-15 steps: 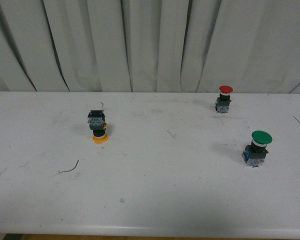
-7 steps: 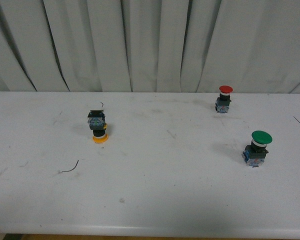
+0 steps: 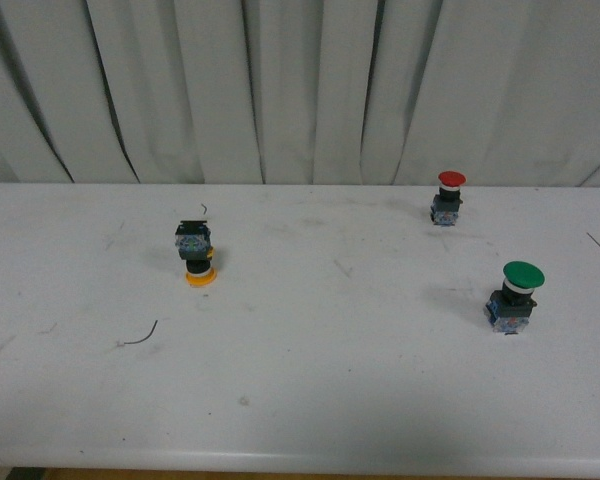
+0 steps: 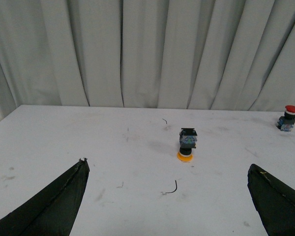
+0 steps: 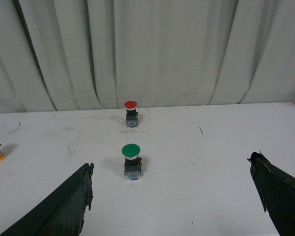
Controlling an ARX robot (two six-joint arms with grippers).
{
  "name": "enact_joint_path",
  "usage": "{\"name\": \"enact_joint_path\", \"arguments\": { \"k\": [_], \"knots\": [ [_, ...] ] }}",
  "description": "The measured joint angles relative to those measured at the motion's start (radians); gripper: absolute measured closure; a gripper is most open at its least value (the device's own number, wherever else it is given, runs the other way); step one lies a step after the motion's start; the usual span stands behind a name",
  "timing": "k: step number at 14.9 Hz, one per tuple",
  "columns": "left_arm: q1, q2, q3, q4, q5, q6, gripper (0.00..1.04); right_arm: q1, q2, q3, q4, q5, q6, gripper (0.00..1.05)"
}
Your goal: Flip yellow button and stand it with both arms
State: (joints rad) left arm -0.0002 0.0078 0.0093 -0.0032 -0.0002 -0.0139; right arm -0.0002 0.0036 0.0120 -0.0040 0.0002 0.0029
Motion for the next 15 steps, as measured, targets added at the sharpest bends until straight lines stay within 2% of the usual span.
{"name": "enact_joint_path", "arguments": {
  "k": [1,2,4,7,10,12,15],
  "knots": [
    [-0.021,0.015,0.021,-0.080,-0.062,-0.026,0.07,0.000,0.000,0.000,0.000,0.000,0.000,0.06],
    [-0.101,0.117,0.089,-0.219,-0.223,-0.106,0.07,0.000,0.000,0.000,0.000,0.002,0.001,0.06],
    [-0.150,0.186,0.151,-0.241,-0.400,-0.225,0.07,-0.001,0.000,0.000,0.000,0.001,0.000,0.06],
    [-0.096,0.359,0.183,-0.030,-0.330,-0.238,0.07,0.000,0.000,0.000,0.001,0.000,0.000,0.06],
    [0.034,0.749,0.312,0.322,-0.168,-0.213,0.07,0.000,0.000,0.000,0.001,0.000,0.000,0.06],
    [0.003,1.060,0.475,0.482,-0.119,-0.185,0.07,0.000,0.000,0.000,0.001,0.000,0.000,0.06],
    [-0.113,1.503,0.711,0.505,-0.103,-0.133,0.07,0.000,0.000,0.000,0.001,0.000,0.000,0.06]
  ]
}}
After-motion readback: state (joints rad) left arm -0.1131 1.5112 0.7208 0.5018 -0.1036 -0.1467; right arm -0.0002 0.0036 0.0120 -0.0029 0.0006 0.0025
